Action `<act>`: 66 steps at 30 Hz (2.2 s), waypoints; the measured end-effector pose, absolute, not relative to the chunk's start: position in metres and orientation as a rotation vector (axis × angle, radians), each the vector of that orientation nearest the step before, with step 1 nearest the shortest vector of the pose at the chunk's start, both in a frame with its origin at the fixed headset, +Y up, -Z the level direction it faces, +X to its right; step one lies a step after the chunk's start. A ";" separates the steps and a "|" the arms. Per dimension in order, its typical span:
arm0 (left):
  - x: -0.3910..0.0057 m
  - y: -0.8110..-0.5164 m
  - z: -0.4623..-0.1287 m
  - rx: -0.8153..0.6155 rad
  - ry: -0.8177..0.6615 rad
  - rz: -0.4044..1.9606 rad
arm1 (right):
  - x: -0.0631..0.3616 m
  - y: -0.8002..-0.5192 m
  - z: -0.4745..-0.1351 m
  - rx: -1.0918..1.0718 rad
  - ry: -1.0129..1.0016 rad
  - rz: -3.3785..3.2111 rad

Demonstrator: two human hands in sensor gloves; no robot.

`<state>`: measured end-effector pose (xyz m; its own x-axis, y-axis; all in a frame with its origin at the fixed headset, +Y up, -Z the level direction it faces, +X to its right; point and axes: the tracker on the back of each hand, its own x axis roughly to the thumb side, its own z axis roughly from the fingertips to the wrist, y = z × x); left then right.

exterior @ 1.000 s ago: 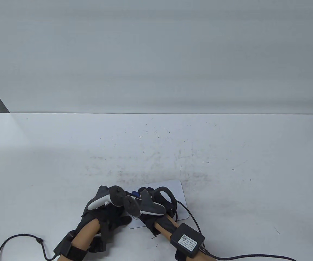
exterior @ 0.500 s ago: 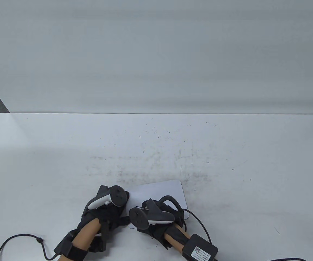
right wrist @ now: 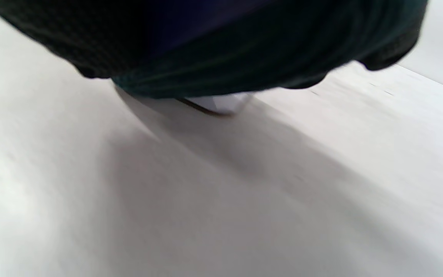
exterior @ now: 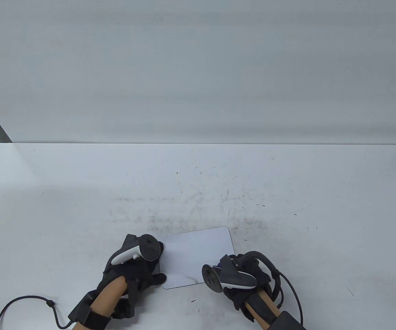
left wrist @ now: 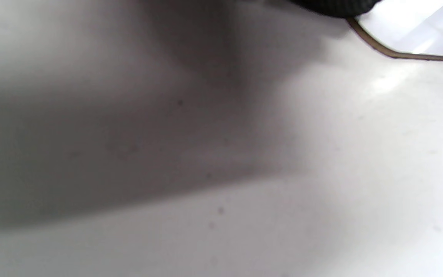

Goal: Wipe the whiteboard with a whiteboard eraser

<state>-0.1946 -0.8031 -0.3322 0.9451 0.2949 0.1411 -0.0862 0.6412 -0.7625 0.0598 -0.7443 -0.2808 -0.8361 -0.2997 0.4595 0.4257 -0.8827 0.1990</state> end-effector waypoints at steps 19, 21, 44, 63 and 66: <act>-0.221 -0.705 -0.318 0.058 -0.078 -0.002 | 0.223 -0.716 -0.311 0.171 0.364 -3.561; -0.224 -0.698 -0.312 0.130 -0.061 -0.029 | 0.233 -0.729 -0.316 0.342 0.335 -3.592; -0.216 -0.695 -0.295 0.238 -0.082 -0.132 | 0.265 -0.752 -0.312 0.900 -0.263 -2.908; -0.207 -0.699 -0.293 0.205 -0.135 -0.126 | 0.154 -0.691 -0.281 -0.074 0.657 -2.915; -0.204 -0.703 -0.292 0.193 -0.147 -0.138 | 0.146 -0.695 -0.282 -0.122 0.625 -2.898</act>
